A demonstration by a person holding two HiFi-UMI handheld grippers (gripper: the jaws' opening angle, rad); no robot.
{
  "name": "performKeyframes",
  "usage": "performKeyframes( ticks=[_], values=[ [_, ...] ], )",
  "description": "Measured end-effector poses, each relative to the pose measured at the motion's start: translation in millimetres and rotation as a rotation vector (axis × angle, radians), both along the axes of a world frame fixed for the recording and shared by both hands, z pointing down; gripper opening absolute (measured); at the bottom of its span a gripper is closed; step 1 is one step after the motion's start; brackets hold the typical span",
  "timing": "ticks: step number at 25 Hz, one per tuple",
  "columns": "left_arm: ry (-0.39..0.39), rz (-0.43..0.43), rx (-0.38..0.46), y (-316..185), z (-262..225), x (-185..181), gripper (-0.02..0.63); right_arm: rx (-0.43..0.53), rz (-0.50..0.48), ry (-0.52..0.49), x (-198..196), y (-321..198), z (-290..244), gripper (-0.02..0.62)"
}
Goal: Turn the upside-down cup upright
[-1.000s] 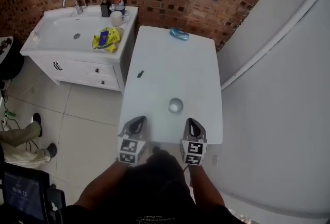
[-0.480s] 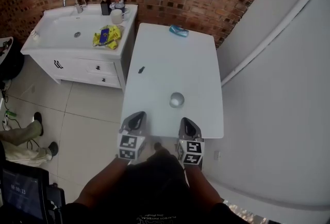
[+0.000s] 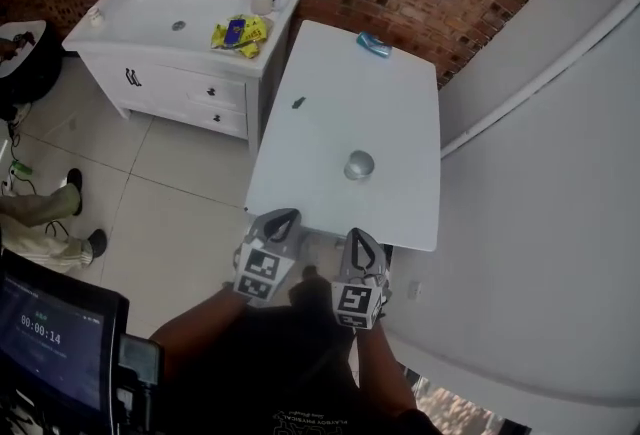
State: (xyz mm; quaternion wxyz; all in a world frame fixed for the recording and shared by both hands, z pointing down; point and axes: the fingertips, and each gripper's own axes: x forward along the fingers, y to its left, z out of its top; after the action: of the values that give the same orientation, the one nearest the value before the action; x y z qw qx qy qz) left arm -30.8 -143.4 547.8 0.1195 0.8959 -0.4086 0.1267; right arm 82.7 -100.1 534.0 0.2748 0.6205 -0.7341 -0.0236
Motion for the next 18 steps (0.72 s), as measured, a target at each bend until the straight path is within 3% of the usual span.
performKeyframes(
  ticks=[7,12,18],
  values=[
    [0.004,0.003,0.013,28,-6,9,-0.003,-0.037,0.11,-0.238,14,37,8,0.012],
    [-0.002,-0.015,0.014,51,-6,20,-0.003,-0.031,0.08,-0.172,24,59,9,0.012],
    [-0.003,-0.013,0.0,100,-9,43,-0.003,-0.062,0.051,-0.205,35,101,8,0.013]
  ],
)
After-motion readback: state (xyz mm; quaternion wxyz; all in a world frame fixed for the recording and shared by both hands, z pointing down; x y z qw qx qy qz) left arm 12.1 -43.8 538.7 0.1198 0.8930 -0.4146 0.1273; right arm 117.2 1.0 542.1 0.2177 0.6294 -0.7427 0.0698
